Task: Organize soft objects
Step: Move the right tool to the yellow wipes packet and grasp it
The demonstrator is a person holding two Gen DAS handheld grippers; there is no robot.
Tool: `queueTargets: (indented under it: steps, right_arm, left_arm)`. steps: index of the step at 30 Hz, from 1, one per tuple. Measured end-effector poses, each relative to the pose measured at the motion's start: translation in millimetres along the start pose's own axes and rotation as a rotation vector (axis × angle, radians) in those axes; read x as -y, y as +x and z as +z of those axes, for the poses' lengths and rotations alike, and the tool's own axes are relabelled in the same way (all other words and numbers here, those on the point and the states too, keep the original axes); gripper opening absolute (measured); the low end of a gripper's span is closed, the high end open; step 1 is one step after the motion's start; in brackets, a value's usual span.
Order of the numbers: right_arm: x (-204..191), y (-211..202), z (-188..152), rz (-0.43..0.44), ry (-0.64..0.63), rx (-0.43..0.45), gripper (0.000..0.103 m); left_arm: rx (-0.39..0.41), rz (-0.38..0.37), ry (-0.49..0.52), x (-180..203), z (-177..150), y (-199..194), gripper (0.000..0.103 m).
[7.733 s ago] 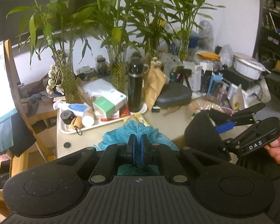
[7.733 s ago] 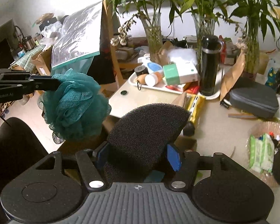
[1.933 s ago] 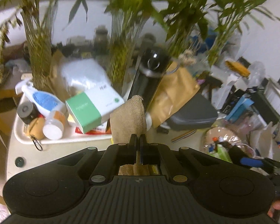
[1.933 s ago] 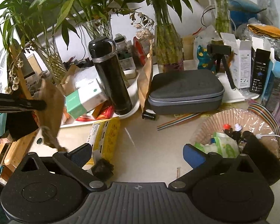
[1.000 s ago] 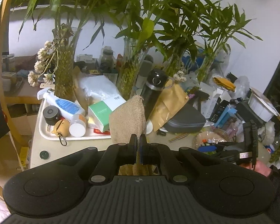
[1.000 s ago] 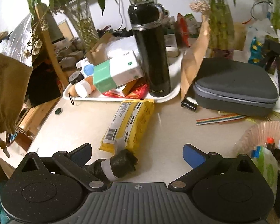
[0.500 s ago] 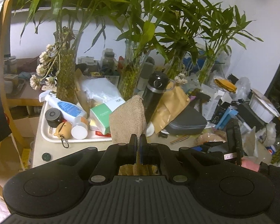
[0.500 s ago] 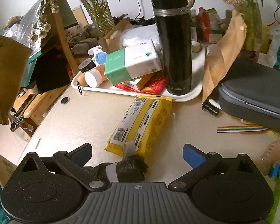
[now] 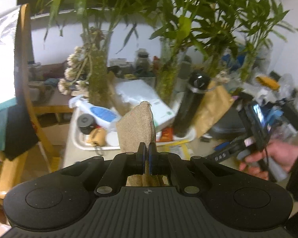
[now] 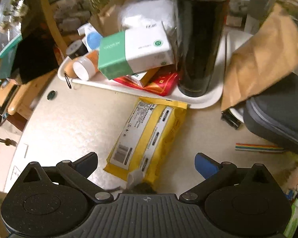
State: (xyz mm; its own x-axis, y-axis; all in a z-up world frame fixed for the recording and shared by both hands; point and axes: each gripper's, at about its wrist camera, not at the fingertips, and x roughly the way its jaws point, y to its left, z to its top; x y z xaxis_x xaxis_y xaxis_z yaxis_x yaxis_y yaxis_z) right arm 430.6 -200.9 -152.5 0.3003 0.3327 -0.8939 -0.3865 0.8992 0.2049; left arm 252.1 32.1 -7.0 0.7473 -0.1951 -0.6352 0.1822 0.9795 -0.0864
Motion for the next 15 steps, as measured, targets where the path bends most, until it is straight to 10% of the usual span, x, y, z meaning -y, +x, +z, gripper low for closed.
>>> queueTargets:
  steps: [15]
  right_arm:
    - [-16.3, 76.0, 33.4, -0.115, 0.194, -0.125, 0.103]
  left_arm:
    - [-0.134, 0.127, 0.101, -4.7, -9.0, 17.0, 0.003]
